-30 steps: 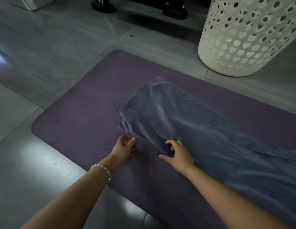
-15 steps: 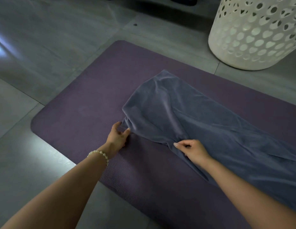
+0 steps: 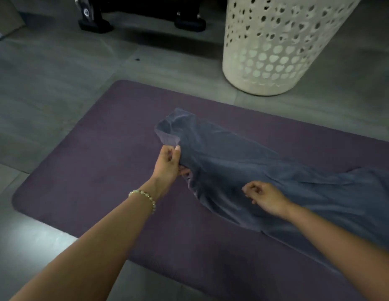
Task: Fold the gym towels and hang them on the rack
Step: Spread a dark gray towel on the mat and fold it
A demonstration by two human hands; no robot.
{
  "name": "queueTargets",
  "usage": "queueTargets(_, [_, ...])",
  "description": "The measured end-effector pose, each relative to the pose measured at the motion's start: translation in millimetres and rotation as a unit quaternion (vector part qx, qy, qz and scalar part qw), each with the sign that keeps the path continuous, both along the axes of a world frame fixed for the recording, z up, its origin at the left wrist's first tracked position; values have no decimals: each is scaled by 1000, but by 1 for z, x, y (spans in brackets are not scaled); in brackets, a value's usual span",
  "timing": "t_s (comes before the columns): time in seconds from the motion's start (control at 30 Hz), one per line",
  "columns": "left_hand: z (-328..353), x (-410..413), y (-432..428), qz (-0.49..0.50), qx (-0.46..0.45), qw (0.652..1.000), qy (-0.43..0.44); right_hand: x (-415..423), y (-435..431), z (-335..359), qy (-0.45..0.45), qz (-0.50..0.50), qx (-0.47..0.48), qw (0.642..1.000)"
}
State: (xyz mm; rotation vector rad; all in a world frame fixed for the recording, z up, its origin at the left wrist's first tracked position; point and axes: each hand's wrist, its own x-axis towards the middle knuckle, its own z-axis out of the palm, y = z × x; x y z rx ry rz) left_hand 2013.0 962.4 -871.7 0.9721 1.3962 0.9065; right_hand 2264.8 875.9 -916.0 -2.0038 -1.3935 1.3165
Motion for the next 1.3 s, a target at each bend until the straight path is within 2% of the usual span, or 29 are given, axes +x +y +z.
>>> queueTargets(0.1, [15,53,-13,-46,12,999,-8,57,-39,10,-42,-9,-33,999])
queueTargets(0.2, [19,106,-27,-134,29,991,4,116,-83,19,-73,-64,-53,994])
queueTargets(0.37, [12,207,-72,-265,12,963,38,211,-166,19,-77,-203,-86,972])
queueTargets(0.5, [7,286,-115,-338,-1,939,59,259,-226,13,-69,-333,-63,938])
queueTargets(0.67, [3,354,-169,-391,-18,920,29,299,-298,-5,-72,-485,-21,871])
queueTargets(0.73, [-2,371,-185,-398,-30,916,29,313,-324,-19,-75,-514,-29,854])
queueTargets(0.9, [-19,394,-210,-383,-60,921,33,321,-345,-30,-60,-576,-35,815])
queueTargets(1.0, [-21,399,-216,-345,-55,937,6,328,-346,-36,-32,-604,-38,795])
queueTargets(1.1, [-21,402,-215,-324,-28,946,9,331,-346,-37,-10,-597,-19,802])
queueTargets(1.2, [-19,403,-213,-320,-37,947,8,322,-331,-23,-23,-572,72,817])
queueTargets(1.3, [-18,396,-207,-281,-43,959,8,306,-298,7,-16,-453,149,879])
